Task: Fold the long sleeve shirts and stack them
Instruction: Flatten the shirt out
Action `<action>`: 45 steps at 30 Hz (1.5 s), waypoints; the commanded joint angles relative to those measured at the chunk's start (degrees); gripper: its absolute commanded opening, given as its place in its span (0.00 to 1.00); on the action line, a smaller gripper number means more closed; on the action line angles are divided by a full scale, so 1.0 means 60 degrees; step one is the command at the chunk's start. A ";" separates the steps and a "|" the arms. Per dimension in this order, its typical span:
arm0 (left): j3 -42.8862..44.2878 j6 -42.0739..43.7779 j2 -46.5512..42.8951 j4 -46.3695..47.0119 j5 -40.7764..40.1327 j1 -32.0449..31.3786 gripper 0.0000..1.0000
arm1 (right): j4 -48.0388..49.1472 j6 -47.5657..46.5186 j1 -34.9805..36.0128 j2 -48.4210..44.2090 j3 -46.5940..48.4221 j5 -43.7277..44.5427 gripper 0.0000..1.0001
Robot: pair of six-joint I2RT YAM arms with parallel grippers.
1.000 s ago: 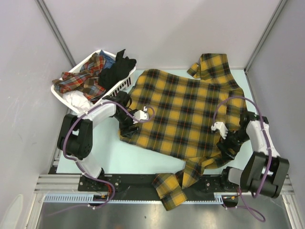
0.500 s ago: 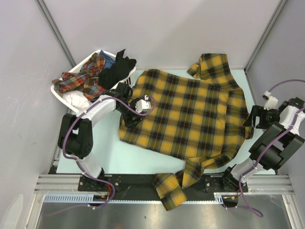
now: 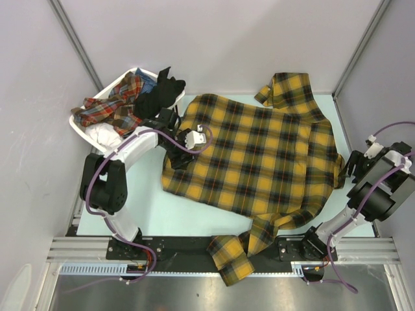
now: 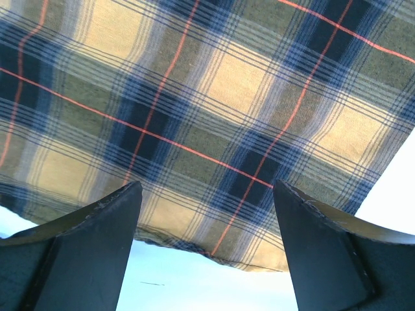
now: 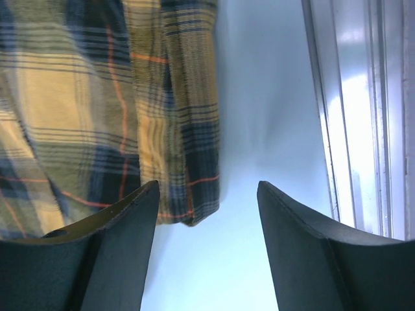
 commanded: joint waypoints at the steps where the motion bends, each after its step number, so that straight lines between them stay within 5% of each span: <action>1: 0.0499 -0.0058 -0.0050 -0.0108 0.0272 -0.0037 0.88 | 0.0709 -0.0112 -0.0079 0.0214 -0.0286 0.0203 0.66; 11: 0.1187 -0.0204 0.0316 -0.0269 0.0081 -0.0067 0.88 | 0.1061 -0.0024 0.0521 0.0655 -0.0653 0.0027 0.58; 14: 0.1305 -0.0380 0.0477 -0.0269 -0.0007 -0.0067 0.88 | 0.0915 -0.0214 0.0682 0.0698 -0.0595 0.0070 0.40; 17: 0.1305 -0.0658 0.0609 -0.0181 -0.0095 -0.0067 0.88 | 0.0754 -0.0477 0.0814 0.0873 -0.0230 0.0699 0.00; 24: 0.1100 -0.1346 0.0755 0.0214 -0.0124 -0.0067 0.88 | 0.1983 -0.0712 0.0990 0.1457 0.1337 0.2880 0.00; 30: 0.0895 -0.1566 0.1019 0.0580 -0.0256 -0.0067 0.87 | 0.1768 -0.0830 0.1414 0.2615 0.3563 0.3265 0.00; 31: 0.0895 -0.1596 0.1063 0.0581 -0.0256 -0.0067 0.87 | 0.1474 -0.0990 0.1473 0.2661 0.3783 0.3221 0.03; 34: 0.0779 -0.1640 0.1078 0.0580 -0.0008 -0.0067 0.87 | 0.0170 -0.1749 0.1430 0.2240 0.4137 0.2607 0.35; 35: 0.0676 -0.1597 0.1034 0.0581 0.0066 -0.0081 0.87 | -0.0064 -0.2014 0.1372 0.2004 0.3861 0.2417 0.56; 39: -0.0084 -0.0997 0.0523 0.0537 0.0125 -0.0417 0.86 | -0.1803 -0.3946 0.0743 0.0233 0.2850 0.0689 0.91; 45: -0.1725 -0.0030 -0.0591 0.0551 -0.0080 -0.1033 0.84 | -0.4997 -0.8029 0.0389 -0.2287 0.1082 -0.0925 0.95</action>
